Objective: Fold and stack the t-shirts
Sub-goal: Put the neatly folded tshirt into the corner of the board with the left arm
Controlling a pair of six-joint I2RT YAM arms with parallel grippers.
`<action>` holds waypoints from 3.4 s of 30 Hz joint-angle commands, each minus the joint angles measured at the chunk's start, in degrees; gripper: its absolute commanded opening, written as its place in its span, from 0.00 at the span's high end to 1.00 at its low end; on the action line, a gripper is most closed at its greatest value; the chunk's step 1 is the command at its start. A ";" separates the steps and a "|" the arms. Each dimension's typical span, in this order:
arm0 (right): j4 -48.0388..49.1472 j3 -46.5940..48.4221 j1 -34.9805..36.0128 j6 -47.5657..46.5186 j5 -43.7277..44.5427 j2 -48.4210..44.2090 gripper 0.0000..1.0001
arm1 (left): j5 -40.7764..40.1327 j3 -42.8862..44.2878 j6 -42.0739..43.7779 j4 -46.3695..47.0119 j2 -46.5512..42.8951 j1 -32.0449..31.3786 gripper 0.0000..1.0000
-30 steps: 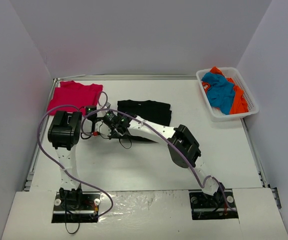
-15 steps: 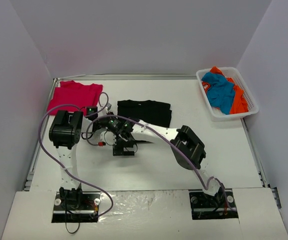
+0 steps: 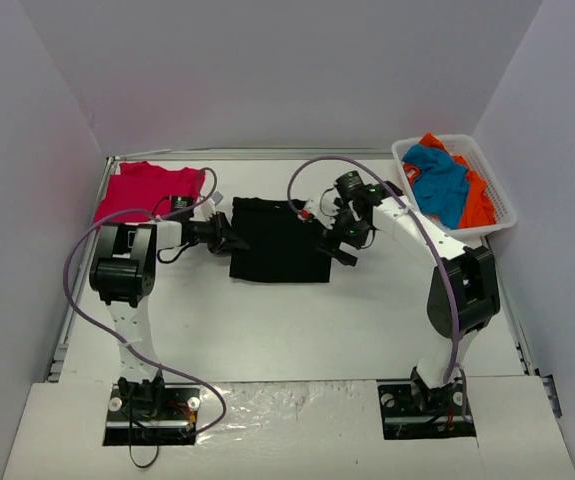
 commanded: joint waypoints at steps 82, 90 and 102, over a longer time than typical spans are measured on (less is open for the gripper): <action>-4.35 -14.03 -13.28 -3.08 -20.31 10.30 0.00 | -77.39 81.84 45.41 -69.69 9.94 1.39 0.98; -4.35 -14.03 -13.20 -2.82 -19.43 11.45 0.00 | -76.51 81.66 45.49 -69.08 9.06 2.88 0.98; -4.26 -14.11 -13.11 -2.56 -18.38 12.85 0.00 | -75.98 81.22 46.55 -69.08 7.83 4.90 0.98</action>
